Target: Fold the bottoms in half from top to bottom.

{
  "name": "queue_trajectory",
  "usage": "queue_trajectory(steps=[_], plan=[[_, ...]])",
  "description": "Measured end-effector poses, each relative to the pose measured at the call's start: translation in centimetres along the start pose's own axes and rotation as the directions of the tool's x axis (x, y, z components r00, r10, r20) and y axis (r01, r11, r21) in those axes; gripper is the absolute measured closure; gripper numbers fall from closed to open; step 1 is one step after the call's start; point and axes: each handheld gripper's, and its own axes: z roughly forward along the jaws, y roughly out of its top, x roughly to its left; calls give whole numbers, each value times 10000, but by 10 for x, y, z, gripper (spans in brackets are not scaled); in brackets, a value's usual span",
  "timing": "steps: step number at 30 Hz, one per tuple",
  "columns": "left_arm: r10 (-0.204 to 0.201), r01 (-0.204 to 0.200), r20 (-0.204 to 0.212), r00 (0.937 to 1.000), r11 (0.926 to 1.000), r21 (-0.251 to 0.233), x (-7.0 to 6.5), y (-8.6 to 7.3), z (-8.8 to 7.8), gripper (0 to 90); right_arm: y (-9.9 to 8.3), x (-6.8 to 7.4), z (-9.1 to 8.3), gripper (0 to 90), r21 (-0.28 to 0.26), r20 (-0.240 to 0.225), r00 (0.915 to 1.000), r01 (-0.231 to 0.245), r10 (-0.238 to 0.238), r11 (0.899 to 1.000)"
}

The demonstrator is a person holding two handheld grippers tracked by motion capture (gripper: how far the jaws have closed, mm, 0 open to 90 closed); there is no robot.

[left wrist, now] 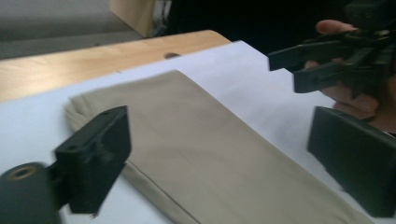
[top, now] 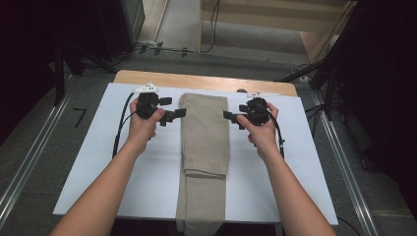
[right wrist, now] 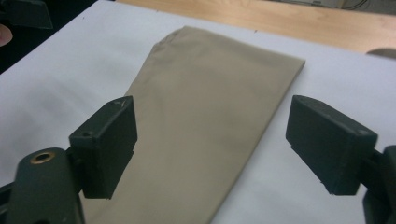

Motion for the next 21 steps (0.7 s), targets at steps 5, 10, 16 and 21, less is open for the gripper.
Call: queue_trajectory(steps=[5,10,16,21], plan=[[290,-294,235,9993,9994,158,-22,-24,-4,0,-28,12,-5,107,-59,60,9999,130,-130,9999],[377,-376,-6,9993,9980,503,-41,-50,-6,32,-50,24,-6,0,267,-52,9997,235,-233,9994],[250,-240,-153,9996,9977,632,-55,-79,-13,172,-75,40,-12,0,452,-217,9994,295,-285,9985],[128,-91,-475,9988,9969,779,-68,-96,-11,349,-96,52,-18,45,439,-564,9984,91,-66,9990]])
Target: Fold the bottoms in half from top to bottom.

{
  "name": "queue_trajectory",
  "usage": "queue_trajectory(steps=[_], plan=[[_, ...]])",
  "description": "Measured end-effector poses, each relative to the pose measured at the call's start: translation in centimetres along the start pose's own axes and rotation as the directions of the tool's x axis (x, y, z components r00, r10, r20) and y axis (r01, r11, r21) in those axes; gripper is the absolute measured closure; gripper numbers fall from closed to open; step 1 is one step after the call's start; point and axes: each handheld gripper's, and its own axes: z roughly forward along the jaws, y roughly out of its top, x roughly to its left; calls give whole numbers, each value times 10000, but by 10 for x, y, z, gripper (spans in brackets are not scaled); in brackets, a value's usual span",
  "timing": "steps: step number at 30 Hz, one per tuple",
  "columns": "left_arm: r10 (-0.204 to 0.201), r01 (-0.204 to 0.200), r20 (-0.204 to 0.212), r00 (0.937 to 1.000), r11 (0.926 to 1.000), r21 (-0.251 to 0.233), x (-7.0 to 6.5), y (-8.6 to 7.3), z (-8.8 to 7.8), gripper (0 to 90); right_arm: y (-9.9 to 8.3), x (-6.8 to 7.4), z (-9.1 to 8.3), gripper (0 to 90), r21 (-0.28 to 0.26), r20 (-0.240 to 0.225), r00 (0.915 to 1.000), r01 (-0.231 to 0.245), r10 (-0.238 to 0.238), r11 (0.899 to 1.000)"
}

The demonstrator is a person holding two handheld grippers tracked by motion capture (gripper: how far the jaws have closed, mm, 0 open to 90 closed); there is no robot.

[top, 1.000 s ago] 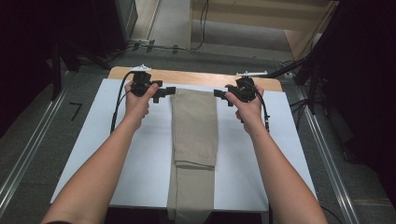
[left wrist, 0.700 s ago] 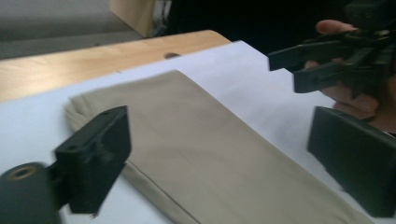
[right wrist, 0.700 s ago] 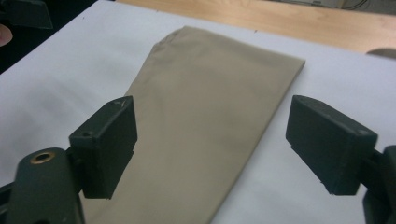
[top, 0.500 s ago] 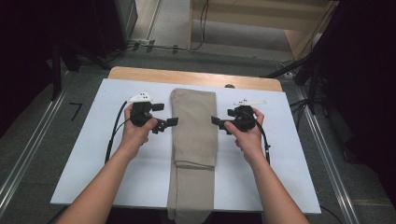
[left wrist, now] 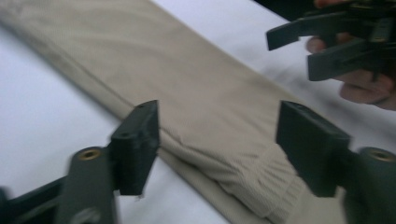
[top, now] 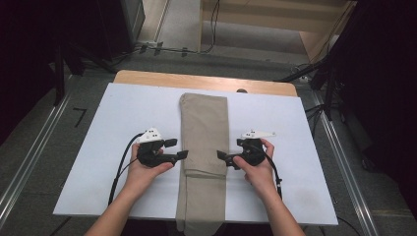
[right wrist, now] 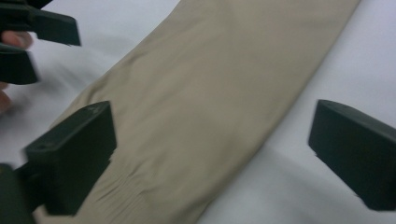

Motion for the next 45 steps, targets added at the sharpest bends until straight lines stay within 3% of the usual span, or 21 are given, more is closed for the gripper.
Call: queue_trajectory(steps=[7,9,12,17,19,24,28,33,38,45], plan=[[262,-240,-274,9993,9968,758,-24,-16,12,480,-27,14,-2,295,332,367,9989,-297,284,9990],[595,-537,-531,9968,9931,1043,-29,-18,15,496,-32,15,-3,389,495,433,9987,-284,262,9984],[689,-612,-652,9955,9916,1135,-31,-20,15,559,-38,15,-4,488,638,118,9997,-236,229,9977],[722,-591,-835,9939,9869,1500,-33,-22,18,609,-42,14,-3,538,769,-230,9991,-346,365,9964],[694,-567,-846,9940,9880,1440,-33,-23,18,630,-43,15,-2,595,790,-310,9992,-207,232,9967],[714,-622,-672,9952,9896,1296,-33,-23,16,726,-43,19,0,669,706,-461,9989,15,17,9975],[254,-243,-97,9996,9947,1000,-29,-22,11,805,-43,19,-3,777,572,-608,9981,5,29,9984],[243,-253,146,9996,9971,713,-29,-20,6,835,-39,18,-9,812,167,-987,9951,117,-100,9998],[-49,30,410,9991,9989,464,-28,-14,-1,831,-37,19,-12,809,-21,-1089,9939,142,-143,9999],[-74,58,423,9991,9993,366,-29,-13,-1,834,-35,18,-17,784,-238,-1214,9926,-14,-16,9997]])
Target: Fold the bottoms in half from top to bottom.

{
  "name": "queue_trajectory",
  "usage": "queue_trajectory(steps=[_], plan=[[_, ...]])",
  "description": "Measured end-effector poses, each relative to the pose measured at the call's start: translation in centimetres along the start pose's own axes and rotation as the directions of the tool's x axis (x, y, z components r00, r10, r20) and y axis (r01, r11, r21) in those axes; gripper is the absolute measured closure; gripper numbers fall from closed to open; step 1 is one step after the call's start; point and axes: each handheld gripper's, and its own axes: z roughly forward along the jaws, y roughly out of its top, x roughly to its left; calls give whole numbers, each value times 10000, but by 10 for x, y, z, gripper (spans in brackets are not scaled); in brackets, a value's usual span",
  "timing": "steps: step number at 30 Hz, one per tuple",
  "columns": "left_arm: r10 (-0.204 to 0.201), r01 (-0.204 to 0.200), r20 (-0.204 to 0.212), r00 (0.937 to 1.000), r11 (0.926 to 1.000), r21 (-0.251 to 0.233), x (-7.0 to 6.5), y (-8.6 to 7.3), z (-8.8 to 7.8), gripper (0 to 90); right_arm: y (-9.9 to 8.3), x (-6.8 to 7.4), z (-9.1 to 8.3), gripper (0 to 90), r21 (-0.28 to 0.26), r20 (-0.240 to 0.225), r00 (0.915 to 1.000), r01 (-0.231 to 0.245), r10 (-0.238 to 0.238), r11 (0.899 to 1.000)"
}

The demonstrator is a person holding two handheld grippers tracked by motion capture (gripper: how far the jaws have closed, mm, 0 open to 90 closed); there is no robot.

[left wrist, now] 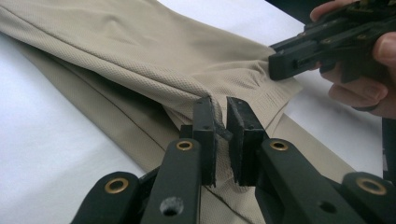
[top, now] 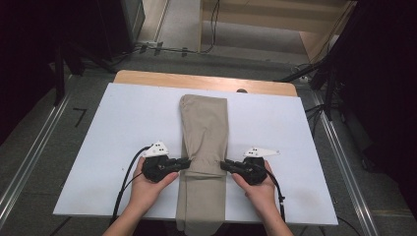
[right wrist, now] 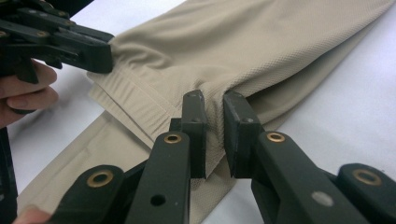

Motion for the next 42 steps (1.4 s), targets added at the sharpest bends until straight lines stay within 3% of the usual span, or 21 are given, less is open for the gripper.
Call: queue_trajectory(steps=[4,7,11,13,15,20,27,34,42], plan=[[-53,53,-8,10000,10000,-19,2,0,-1,838,3,4,-2,788,-87,-5,10000,79,-79,9999],[-133,133,-10,9999,9999,84,4,-2,-1,839,2,5,1,784,135,102,9998,152,-154,9998],[-312,321,-152,9994,9972,668,10,-8,4,838,-3,3,11,717,618,91,9999,-86,81,9981],[-539,544,-86,9985,9956,768,12,-9,5,838,-6,2,15,668,724,317,9989,-354,332,9967],[-439,441,-40,9990,9950,897,12,-8,5,836,-7,1,18,652,778,321,9977,-622,599,9950],[-328,337,-95,9994,9937,1069,11,-9,7,826,-8,6,24,654,990,165,9992,-381,367,9944],[-121,132,-146,9998,9969,773,6,-8,6,844,-7,9,21,790,753,178,9998,-70,57,9971],[-97,88,222,9997,9993,366,2,-4,1,850,-4,12,13,802,127,-102,9999,73,-72,9999],[109,-126,452,9989,9993,357,-8,-6,-4,852,-10,20,-1,803,-74,-15,9995,323,-323,9995]])
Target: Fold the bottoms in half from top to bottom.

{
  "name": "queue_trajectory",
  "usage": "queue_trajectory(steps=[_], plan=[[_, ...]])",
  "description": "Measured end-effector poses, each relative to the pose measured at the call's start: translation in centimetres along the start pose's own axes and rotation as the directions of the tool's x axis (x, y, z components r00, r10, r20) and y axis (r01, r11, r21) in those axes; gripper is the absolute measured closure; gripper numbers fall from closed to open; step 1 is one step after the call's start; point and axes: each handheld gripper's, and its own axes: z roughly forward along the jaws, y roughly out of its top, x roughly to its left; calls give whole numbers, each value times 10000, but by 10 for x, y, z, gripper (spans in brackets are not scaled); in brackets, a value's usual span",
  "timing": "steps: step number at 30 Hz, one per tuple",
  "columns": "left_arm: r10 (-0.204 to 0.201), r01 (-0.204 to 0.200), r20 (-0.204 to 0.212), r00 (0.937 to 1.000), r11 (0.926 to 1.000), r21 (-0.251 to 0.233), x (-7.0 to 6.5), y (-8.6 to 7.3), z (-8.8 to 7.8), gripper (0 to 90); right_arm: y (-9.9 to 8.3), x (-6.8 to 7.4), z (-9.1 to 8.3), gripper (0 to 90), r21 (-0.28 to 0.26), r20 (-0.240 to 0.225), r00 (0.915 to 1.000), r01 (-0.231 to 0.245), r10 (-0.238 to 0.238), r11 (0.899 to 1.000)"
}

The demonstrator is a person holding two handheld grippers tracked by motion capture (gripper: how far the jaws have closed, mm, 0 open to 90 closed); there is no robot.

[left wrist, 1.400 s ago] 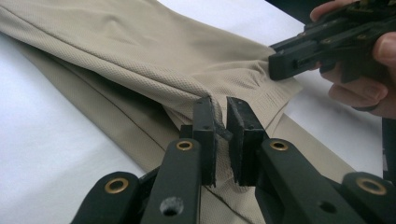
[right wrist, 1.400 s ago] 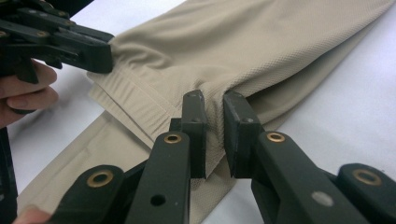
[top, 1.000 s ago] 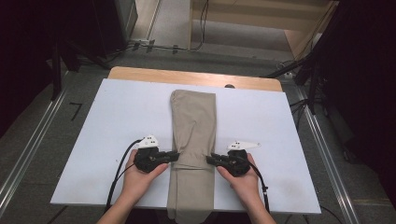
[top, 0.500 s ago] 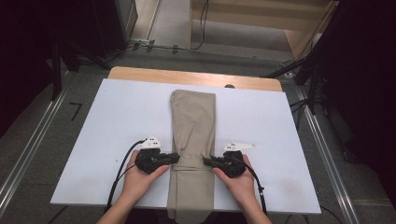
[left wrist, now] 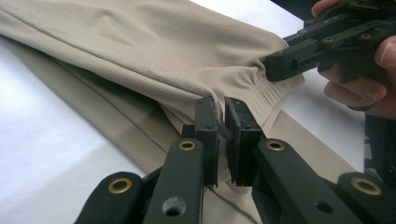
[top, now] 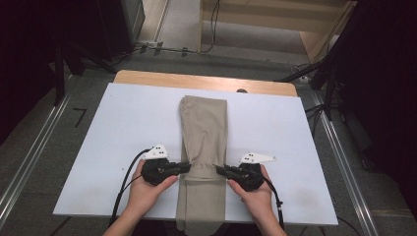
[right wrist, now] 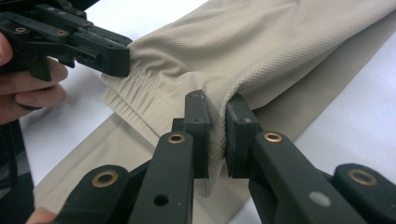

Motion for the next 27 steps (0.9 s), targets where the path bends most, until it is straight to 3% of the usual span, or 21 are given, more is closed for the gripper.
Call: queue_trajectory(steps=[13,27], plan=[[2,-4,212,9998,10000,99,-26,-20,-13,852,-22,21,-17,804,-139,-246,9997,-97,93,9999],[38,-57,716,9974,9996,267,-51,-37,-27,851,-47,47,-39,803,-141,-387,9992,-21,15,9999]])
